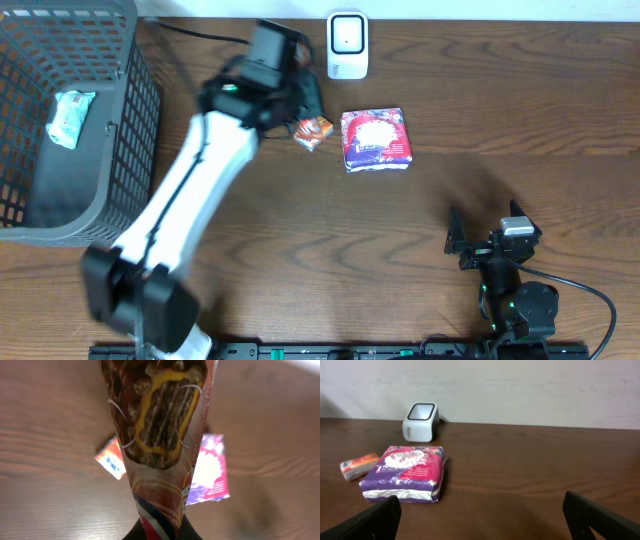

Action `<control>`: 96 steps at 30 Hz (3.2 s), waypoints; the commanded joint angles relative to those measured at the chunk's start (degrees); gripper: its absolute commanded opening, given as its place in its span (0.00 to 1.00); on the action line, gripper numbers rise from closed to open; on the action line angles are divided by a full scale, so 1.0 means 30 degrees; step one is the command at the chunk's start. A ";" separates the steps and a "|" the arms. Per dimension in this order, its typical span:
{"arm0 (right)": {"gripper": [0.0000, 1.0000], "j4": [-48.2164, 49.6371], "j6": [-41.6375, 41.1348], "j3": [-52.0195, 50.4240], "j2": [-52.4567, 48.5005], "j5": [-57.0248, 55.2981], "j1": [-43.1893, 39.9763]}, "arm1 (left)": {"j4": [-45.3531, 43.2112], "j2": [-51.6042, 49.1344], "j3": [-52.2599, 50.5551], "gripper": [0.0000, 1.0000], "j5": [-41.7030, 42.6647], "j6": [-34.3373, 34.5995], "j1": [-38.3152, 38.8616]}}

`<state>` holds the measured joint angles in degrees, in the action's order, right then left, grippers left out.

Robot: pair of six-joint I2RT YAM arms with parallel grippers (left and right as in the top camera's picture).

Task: Scan the item barcode
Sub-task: 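Carry the chocolate bar to the scanner and release it between packs, then reach the left gripper into the basket and grasp the mint-green wipes pack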

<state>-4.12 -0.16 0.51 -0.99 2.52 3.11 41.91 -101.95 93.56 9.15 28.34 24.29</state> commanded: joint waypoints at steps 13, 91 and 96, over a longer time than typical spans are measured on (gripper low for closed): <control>0.99 -0.0044 0.0211 -0.0058 0.0080 -0.0168 -0.0153 | -0.1807 -0.5901 -0.0007 0.08 -0.1348 0.0954 0.1275; 0.99 -0.0044 0.0211 -0.0058 0.0080 -0.0168 -0.0153 | -0.5078 -0.0678 0.1676 0.39 -0.3235 -1.6670 -1.8258; 0.99 -0.0044 0.0211 -0.0058 0.0080 -0.0168 -0.0153 | -0.4685 -0.3228 0.1676 0.39 -0.3206 -1.8207 -1.8061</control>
<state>-4.12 -0.16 0.51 -0.99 2.52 3.11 27.46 -108.68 99.00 -0.71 -21.41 -30.61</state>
